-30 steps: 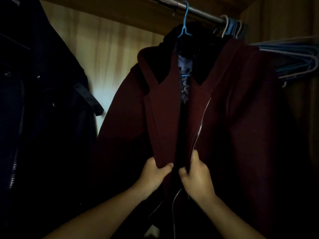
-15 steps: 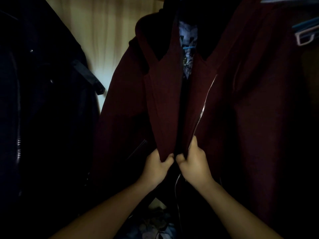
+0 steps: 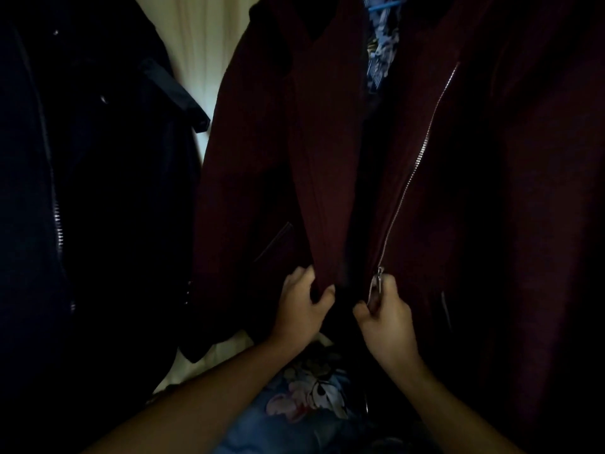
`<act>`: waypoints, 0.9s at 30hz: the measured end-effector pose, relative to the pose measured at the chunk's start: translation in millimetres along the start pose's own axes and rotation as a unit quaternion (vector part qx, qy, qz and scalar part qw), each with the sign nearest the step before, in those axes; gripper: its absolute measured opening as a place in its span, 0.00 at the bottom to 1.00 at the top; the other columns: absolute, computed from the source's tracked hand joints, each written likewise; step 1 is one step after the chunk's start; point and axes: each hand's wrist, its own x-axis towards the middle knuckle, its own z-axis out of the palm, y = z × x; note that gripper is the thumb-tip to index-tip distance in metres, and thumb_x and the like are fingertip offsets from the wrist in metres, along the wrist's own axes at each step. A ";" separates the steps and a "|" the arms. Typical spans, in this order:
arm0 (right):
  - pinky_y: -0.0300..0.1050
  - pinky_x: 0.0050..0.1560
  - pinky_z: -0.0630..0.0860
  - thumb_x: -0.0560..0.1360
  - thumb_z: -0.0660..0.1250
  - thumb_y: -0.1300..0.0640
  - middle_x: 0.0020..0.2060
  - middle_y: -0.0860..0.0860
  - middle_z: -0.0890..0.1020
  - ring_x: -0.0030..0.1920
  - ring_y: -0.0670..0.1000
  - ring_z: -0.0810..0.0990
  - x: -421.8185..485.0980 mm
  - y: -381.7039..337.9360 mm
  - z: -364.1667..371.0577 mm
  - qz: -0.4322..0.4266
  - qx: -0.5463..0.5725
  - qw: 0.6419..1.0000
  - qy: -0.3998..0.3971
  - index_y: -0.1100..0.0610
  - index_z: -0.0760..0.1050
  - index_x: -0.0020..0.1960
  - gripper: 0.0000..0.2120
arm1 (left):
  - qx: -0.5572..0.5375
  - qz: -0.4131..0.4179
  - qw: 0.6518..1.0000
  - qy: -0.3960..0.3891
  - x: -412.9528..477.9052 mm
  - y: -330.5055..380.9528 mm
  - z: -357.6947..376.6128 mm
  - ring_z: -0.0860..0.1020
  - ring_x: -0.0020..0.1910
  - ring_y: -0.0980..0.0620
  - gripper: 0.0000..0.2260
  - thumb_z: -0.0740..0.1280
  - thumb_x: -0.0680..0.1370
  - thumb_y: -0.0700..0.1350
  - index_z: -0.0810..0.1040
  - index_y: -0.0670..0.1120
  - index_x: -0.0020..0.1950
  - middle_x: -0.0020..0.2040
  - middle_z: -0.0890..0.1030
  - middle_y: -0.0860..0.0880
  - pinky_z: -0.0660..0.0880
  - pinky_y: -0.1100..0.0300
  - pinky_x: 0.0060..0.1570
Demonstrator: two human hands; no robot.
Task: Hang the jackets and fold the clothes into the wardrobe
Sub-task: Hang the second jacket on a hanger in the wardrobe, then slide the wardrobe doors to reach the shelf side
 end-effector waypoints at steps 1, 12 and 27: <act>0.38 0.34 0.73 0.76 0.69 0.65 0.32 0.43 0.76 0.33 0.41 0.78 -5.7 4.0 0.7 0.004 -0.022 1.000 0.015 0.49 0.69 0.52 0.15 | 0.020 0.018 1.000 0.008 -2.4 -0.1 -2.3 0.76 0.50 0.52 0.16 0.64 0.77 0.56 0.79 0.48 0.58 0.48 0.75 0.54 0.77 0.50 0.53; 0.51 0.39 0.81 0.81 0.66 0.59 0.35 0.49 0.82 0.33 0.47 0.81 -26.7 -2.9 -19.6 -0.008 -0.061 0.997 -0.056 0.51 0.76 0.60 0.09 | -0.060 0.045 0.990 -0.119 -33.9 15.8 -0.2 0.79 0.50 0.59 0.13 0.66 0.82 0.44 0.74 0.49 0.67 0.55 0.80 0.53 0.79 0.58 0.49; 0.46 0.51 0.81 0.77 0.71 0.48 0.42 0.47 0.85 0.43 0.46 0.83 -179.9 -17.6 -120.7 0.182 -0.186 0.935 -0.243 0.44 0.78 0.58 0.10 | -0.189 0.008 0.956 -0.222 -158.9 73.5 25.9 0.72 0.34 0.59 0.05 0.68 0.74 0.46 0.78 0.46 0.48 0.37 0.77 0.50 0.71 0.64 0.38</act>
